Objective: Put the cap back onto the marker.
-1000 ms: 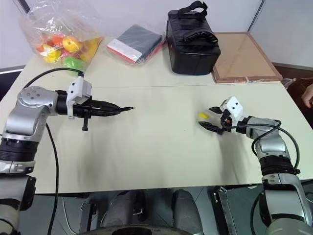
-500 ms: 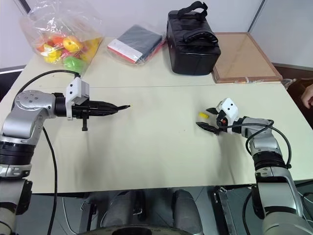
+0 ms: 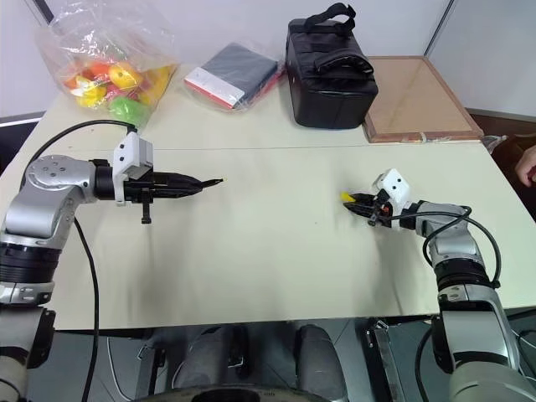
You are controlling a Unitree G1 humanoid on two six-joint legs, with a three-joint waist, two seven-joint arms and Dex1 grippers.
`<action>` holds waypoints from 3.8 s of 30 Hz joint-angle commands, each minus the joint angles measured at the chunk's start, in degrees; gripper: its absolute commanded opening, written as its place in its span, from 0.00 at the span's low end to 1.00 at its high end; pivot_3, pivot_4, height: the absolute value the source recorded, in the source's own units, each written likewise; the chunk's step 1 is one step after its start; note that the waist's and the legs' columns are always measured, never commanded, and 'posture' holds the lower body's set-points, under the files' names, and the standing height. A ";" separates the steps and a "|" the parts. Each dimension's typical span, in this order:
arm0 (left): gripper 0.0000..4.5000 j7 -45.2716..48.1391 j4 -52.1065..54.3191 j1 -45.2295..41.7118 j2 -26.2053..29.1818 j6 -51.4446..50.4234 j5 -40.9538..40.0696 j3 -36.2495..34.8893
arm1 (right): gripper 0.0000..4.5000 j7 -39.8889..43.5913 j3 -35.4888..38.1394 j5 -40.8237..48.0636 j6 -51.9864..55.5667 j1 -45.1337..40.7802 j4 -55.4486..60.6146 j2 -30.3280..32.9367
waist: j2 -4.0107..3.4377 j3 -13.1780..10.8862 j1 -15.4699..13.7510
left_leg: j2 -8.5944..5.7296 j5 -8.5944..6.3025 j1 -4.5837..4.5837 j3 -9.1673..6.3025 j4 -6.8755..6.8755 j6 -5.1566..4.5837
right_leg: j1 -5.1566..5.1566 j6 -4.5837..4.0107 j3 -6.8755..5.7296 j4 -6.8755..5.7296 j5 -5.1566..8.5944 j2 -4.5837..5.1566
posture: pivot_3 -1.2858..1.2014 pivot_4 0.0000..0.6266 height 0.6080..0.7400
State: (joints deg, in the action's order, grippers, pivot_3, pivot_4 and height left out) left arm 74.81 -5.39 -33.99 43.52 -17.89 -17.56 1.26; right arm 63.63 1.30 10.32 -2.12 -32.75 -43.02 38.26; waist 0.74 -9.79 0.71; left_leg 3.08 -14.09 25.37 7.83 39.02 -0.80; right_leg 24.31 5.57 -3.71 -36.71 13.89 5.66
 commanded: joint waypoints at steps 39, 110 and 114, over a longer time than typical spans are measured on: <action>0.00 6.57 -24.67 -24.79 -13.04 20.13 9.28 9.21 | 0.01 10.43 -11.31 0.15 25.51 -16.23 37.20 0.95 | -0.21 -0.14 -0.03 | -0.02 -0.03 0.19 0.10 0.11 -0.05 | 0.34 0.01 0.10 -0.31 0.04 0.04 | 0.52 0.24 1.00; 0.00 6.55 -17.51 -25.71 -16.67 22.41 19.74 16.33 | 0.01 7.22 -18.38 -6.25 22.94 -21.03 30.49 -8.22 | -0.22 -0.14 0.03 | -0.02 -0.20 0.22 0.05 0.11 -0.35 | 0.38 0.00 0.10 -0.33 0.04 0.04 | 0.52 0.24 1.00; 0.00 7.00 -17.28 -25.65 -16.46 21.21 20.39 16.64 | 0.01 5.73 -18.21 -7.97 22.29 -21.57 30.07 -8.94 | -0.22 -0.14 0.09 | -0.02 -0.20 0.22 0.06 0.11 -0.35 | 0.39 0.00 0.10 -0.34 0.04 0.04 | 0.52 0.24 1.00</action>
State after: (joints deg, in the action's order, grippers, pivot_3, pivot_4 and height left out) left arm 80.97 -26.68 -57.73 28.80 2.76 4.58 16.56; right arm 71.43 -17.39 2.20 21.90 -51.10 -14.16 31.05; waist 0.53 -9.93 0.80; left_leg 3.06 -14.29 25.59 7.90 39.13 -1.15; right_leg 24.70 5.57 -3.61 -37.05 13.93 5.70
